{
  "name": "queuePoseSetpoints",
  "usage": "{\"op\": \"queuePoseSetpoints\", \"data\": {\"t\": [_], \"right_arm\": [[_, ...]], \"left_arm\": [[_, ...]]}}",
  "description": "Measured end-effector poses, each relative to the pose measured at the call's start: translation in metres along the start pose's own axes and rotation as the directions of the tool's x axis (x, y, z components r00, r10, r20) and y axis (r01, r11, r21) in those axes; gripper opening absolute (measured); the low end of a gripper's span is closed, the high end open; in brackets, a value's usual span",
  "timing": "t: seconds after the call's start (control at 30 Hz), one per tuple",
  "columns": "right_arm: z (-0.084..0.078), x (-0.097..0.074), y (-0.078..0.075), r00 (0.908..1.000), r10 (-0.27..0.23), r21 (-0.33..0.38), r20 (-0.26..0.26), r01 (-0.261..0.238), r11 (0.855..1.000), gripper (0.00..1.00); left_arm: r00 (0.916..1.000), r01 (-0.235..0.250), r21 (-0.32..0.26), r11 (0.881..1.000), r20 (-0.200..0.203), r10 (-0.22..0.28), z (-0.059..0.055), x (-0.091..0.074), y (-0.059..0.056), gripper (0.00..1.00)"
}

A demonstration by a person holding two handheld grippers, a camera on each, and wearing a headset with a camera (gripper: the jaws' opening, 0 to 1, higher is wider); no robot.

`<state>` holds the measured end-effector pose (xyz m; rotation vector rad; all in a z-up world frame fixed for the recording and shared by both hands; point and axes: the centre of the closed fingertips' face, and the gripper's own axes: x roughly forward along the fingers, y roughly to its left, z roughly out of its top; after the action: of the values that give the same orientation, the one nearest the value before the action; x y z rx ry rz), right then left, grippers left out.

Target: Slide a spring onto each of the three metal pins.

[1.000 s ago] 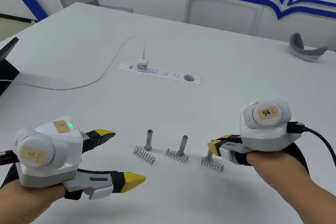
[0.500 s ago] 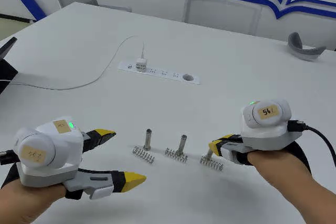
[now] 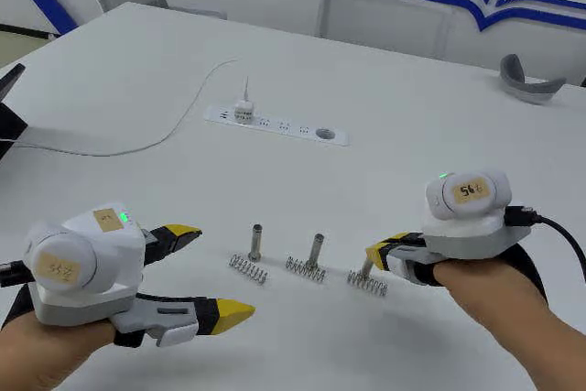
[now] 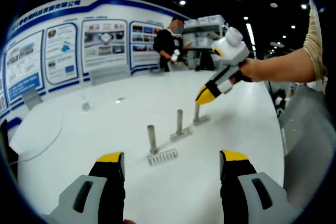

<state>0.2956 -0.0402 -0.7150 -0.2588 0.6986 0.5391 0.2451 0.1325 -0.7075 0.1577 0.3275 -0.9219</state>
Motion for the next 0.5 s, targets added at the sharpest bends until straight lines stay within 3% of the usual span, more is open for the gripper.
{"op": "queuePoseSetpoints", "data": {"t": [0.5], "right_arm": [[0.0023, -0.0008, 0.0019, 1.0000, 0.001, -0.027, 0.009, 0.000, 1.000, 0.09]], "left_arm": [[1.0000, 0.003, 0.001, 1.000, -0.002, -0.003, -0.0009, 0.0005, -0.0007, 0.75]]}}
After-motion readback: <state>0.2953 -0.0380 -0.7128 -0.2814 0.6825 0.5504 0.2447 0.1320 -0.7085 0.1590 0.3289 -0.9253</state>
